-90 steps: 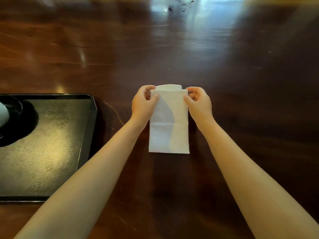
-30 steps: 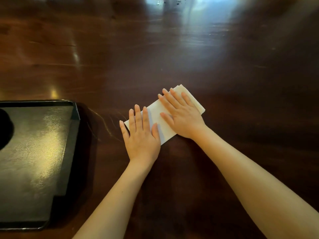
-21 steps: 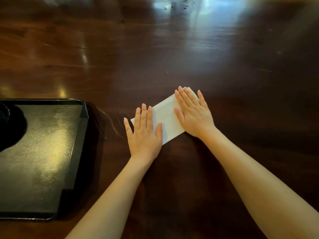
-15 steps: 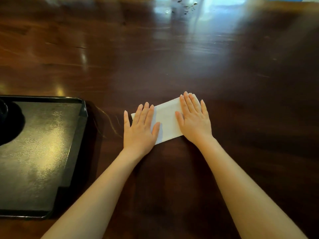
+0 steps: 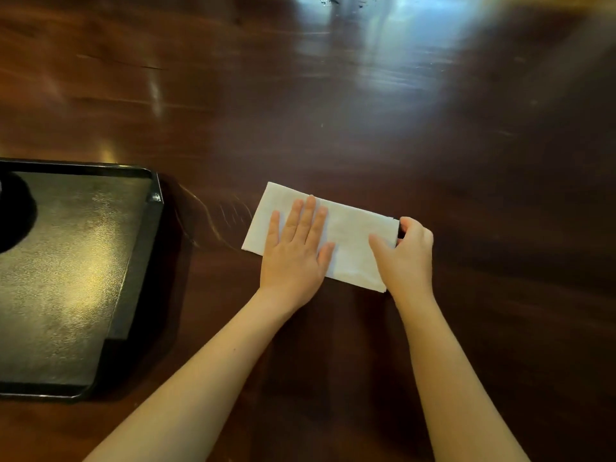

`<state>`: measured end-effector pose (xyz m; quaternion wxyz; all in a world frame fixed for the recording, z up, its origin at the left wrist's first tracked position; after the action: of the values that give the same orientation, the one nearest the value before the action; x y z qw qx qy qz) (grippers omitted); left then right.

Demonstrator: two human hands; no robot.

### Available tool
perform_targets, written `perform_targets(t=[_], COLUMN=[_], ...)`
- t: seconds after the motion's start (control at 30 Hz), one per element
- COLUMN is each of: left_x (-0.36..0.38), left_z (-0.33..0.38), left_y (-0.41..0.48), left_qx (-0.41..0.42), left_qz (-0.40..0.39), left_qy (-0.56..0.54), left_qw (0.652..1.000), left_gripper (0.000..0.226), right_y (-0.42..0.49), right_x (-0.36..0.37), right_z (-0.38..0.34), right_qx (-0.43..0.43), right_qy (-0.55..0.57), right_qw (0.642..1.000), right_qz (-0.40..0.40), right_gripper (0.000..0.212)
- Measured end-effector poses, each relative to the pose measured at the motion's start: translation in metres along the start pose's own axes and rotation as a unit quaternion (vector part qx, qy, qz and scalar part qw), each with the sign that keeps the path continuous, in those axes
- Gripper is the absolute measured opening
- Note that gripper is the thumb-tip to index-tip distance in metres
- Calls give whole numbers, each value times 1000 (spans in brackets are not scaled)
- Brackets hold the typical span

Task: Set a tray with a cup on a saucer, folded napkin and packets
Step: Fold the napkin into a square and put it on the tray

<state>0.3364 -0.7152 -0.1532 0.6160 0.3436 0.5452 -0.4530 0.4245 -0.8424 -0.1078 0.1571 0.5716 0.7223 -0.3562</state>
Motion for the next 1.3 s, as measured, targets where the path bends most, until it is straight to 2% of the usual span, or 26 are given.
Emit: perform_targets(t=[0.13,0.2,0.27,0.4,0.5,0.6,0.67,0.73,0.8,0.83,0.9,0.97,1.03,1.1,1.17,1.2,1.23,1.3], left_x=[-2,-6,-11,-18,-22,-27,-28,-26,-26,-26,-25,-25,-26,-28,-32,-34,-36,-38], left_z=[-5,-12,-22,-38,-42,-34,-28,-25,-27,-30,-33,-29,-26,-27,-32,-34,-36,-39], left_y=[4,9,15,21,23,11,-15,-48,-73,-79,-82,-79,-76,-72,-68,-66,-64,-60], left_qx=[34,68,105,166,175,143,124,165,203,205,182,144,117,89,64,60,63,69], left_qz=[-22,-46,-64,-79,-81,-3,33,-16,-73,-77,-22,83,143,139,102,85,73,64], left_qy=[-16,-19,-22,-27,-28,-38,-125,-237,-295,-302,-290,-287,-306,-354,-397,-410,-418,-443], left_qw=[999,996,992,983,981,989,984,957,931,928,939,944,934,921,910,906,903,891], left_gripper=[57,58,59,59,58,57,62,77,95,99,90,64,41,30,27,26,24,22], right_y=[10,17,21,21,17,6,-6,-19,-31,-35,-42,-50,-54,-50,-36,-28,-24,-18], right_x=[-2,-5,-10,-15,-15,-12,-7,-3,-3,-4,-6,-10,-15,-24,-35,-38,-39,-32], right_z=[-11,-17,-19,-15,-13,-8,-2,3,5,6,4,0,-5,-9,-8,-9,-11,-15], right_qx=[82,100,79,-16,-46,4,66,116,144,151,147,127,93,39,-86,-170,-241,-295], right_qy=[126,100,42,-76,-89,-1,83,154,207,226,248,246,232,199,73,-21,-94,-120], right_qw=[985,982,984,977,973,981,978,964,948,940,927,917,913,923,949,943,919,878], right_qz=[-83,-123,-151,-197,-210,-194,-177,-182,-194,-204,-239,-286,-322,-326,-293,-285,-298,-358], right_gripper=[36,26,23,13,12,5,6,14,25,30,33,31,20,22,27,31,37,44])
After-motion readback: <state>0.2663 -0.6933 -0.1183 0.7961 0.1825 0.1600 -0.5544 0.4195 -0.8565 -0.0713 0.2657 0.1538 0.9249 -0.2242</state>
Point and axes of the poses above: each hand's wrist, its own y-axis towards the middle knuckle, its own x-axis out of the palm, z = x × y, the point moved 1 cm from there along y, towards the middle knuckle, and after that the axes turned 2 degrees about x, right-handed, at the moved point
